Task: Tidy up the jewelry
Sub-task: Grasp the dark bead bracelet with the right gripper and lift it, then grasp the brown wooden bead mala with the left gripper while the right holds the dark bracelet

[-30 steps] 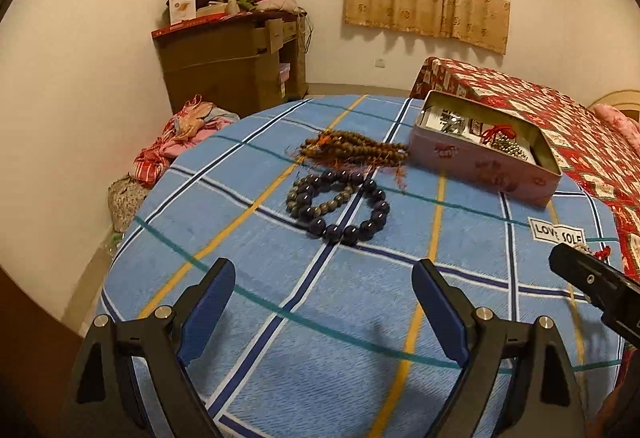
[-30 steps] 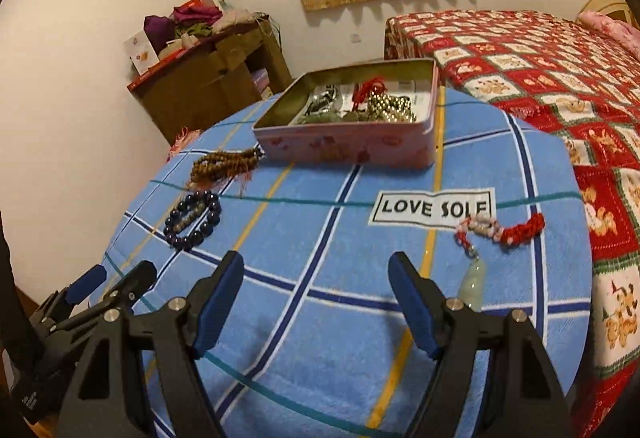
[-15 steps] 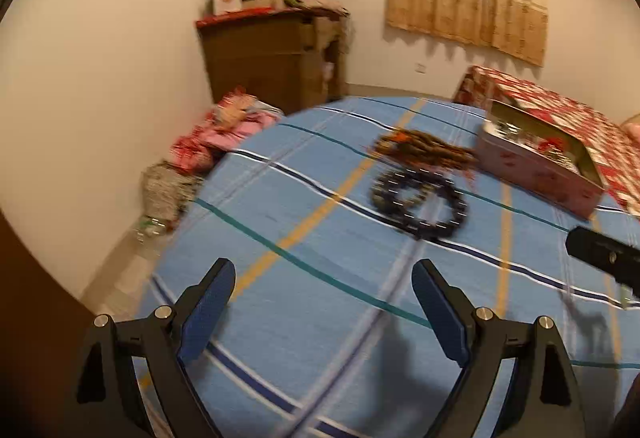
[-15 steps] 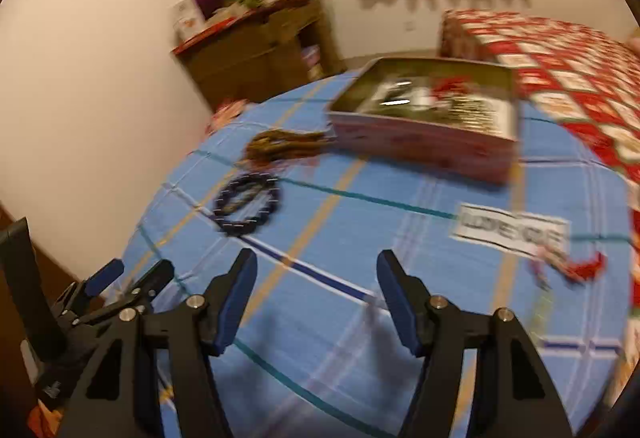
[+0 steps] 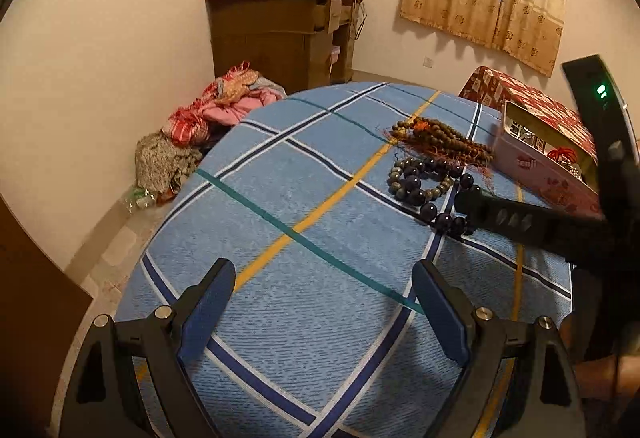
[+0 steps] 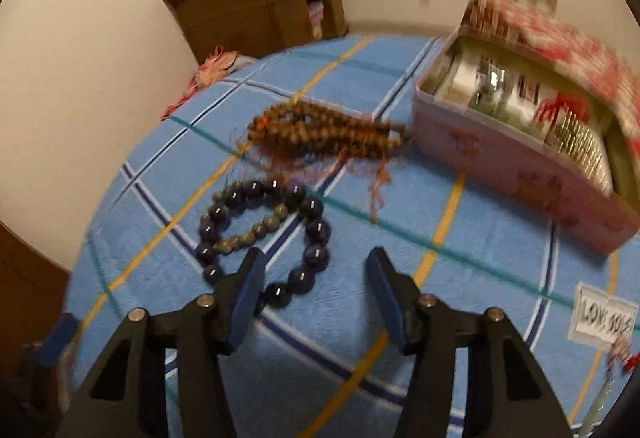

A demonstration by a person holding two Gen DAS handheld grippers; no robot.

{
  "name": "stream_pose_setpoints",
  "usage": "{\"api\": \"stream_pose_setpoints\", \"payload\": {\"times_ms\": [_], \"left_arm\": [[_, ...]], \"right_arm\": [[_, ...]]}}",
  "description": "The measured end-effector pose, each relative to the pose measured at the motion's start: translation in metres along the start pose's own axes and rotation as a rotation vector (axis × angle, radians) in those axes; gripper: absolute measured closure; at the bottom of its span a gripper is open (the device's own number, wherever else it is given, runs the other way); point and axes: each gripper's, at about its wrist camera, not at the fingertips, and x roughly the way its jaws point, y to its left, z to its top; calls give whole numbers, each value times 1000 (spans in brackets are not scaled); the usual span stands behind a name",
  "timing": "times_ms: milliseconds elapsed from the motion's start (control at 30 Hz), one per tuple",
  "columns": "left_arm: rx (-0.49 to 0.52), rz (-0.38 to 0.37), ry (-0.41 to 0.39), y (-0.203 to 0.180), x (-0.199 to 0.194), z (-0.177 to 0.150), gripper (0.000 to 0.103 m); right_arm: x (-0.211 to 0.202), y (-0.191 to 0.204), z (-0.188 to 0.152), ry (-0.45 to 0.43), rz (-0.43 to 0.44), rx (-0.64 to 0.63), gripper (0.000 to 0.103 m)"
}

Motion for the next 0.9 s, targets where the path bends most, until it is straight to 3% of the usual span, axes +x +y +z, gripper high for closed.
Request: {"api": "stream_pose_setpoints", "payload": {"times_ms": [67,133,300,533,667,900], "left_arm": [[-29,-11,16,5,2,1,13],[-53,-21,27,10,3,1,13],[-46,-12,33,7,4,1,13],[-21,-7,42,3,6,2,13],[-9,3,47,1,7,2,13],[0,10,49,1,7,2,13]], "right_arm": [[1,7,-2,-5,-40,-54,55],[-1,9,-5,-3,-37,-82,86],[-15,-18,-12,2,45,15,86],[-70,-66,-33,-91,128,152,86],[-96,-85,-30,-160,276,218,86],[-107,-107,-18,-197,556,380,86]]}}
